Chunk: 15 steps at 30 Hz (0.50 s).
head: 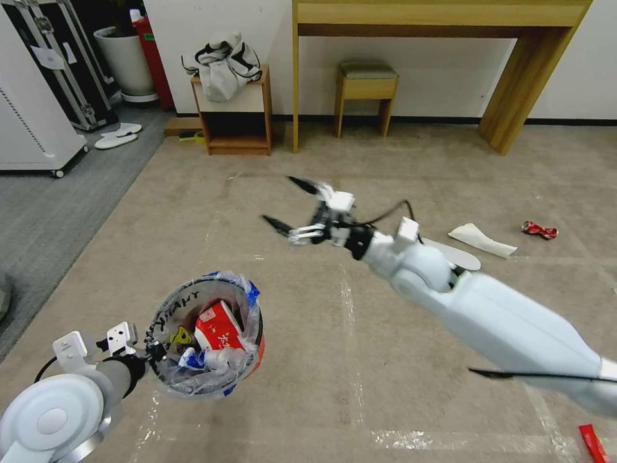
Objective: Pick up the trash bin and place the garbage on the floor into it.
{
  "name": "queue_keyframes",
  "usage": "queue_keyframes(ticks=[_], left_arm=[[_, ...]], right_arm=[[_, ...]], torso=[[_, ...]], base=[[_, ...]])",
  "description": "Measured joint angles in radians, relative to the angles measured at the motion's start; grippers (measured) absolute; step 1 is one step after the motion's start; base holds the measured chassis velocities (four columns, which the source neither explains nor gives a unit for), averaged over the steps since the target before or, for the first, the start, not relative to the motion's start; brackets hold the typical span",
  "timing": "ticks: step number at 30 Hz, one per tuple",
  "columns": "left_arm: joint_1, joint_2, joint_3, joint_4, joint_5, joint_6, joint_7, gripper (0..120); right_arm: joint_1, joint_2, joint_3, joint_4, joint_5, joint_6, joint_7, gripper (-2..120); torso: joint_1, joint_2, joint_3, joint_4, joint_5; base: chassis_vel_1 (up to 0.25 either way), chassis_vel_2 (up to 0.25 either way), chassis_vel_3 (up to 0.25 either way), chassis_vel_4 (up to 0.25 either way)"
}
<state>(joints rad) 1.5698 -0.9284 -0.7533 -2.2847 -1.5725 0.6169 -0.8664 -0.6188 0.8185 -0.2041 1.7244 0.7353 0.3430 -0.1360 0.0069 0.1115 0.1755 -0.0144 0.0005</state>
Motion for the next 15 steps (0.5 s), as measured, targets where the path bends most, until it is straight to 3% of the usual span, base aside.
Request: queue_keyframes(ticks=[5,7,15], left_arm=[[-0.001,-0.008,0.004,0.002,0.005,0.0,0.002,0],[-0.002,-0.011,0.004,0.007,0.006,-0.001,0.009,0],[-0.016,-0.012,0.016,0.028,0.008,-0.002,0.018,0]], right_arm=[[-0.152,0.019,0.132,0.0,-0.064,0.0,0.093,100],[-0.286,0.051,0.23,0.001,-0.117,-0.001,0.174,100],[-0.465,0.116,0.437,0.0,-0.182,0.001,0.212,100]], torso=[[0.0,0.0,0.0,0.0,-0.0003],[0.0,0.0,0.0,-0.0001,-0.0001],[0.0,0.0,0.0,0.0001,-0.0004]], base=[[0.0,0.0,0.0,0.0],[0.0,0.0,0.0,0.0],[0.0,0.0,0.0,0.0]])
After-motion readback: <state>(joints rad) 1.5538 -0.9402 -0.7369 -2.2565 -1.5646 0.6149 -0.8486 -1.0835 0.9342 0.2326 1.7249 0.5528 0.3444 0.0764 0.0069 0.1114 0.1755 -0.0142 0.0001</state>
